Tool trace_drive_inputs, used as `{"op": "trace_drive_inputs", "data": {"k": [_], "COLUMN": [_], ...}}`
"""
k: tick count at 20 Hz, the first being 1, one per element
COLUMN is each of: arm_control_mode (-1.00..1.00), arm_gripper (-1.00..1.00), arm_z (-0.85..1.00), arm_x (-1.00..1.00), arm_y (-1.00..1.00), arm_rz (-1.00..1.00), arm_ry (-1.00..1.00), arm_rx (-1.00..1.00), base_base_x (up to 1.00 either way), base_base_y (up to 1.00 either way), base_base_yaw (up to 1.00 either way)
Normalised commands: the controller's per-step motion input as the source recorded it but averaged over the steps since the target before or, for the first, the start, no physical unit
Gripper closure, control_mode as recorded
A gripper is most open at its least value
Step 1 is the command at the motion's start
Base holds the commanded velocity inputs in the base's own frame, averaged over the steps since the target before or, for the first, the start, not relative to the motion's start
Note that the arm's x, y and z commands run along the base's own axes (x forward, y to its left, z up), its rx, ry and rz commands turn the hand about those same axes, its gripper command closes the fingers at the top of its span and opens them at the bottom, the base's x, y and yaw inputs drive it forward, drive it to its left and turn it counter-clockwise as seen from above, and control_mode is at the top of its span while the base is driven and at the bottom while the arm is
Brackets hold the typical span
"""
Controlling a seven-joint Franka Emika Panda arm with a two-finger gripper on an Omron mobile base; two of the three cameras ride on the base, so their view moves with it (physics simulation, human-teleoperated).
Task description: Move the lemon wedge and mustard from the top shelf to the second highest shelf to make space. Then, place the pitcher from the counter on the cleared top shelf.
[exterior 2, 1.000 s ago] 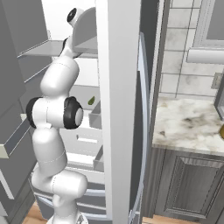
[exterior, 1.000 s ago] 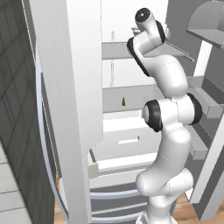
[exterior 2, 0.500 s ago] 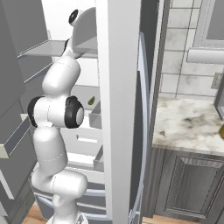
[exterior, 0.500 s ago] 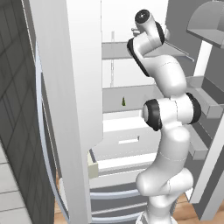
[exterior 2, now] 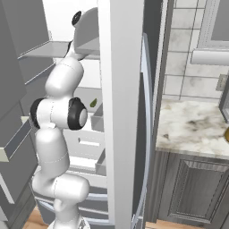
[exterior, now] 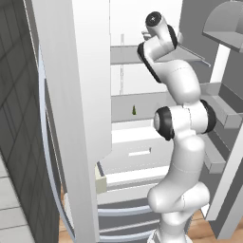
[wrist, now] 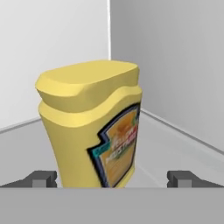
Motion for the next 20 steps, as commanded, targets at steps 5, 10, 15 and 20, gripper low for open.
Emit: {"op": "trace_drive_inputs", "data": {"k": [5, 10, 15, 20], "arm_control_mode": [-1.0, -1.0, -1.0, -1.0], "arm_gripper": [-1.0, -1.0, -1.0, 1.0], "arm_z": [-0.01, 0.0, 0.0, -0.01], "arm_x": [0.16, 0.17, 0.15, 0.13], "arm_y": [0.0, 0.0, 0.0, -0.02], "arm_rz": [0.0, 0.0, 0.0, 0.0], "arm_ry": [0.0, 0.0, 0.0, 0.0], "arm_rx": [0.0, 0.0, 0.0, 0.0], "base_base_x": [0.0, 0.0, 0.0, 0.0], "base_base_y": [0.0, 0.0, 0.0, 0.0], "base_base_yaw": [0.0, 0.0, 0.0, 0.0]}}
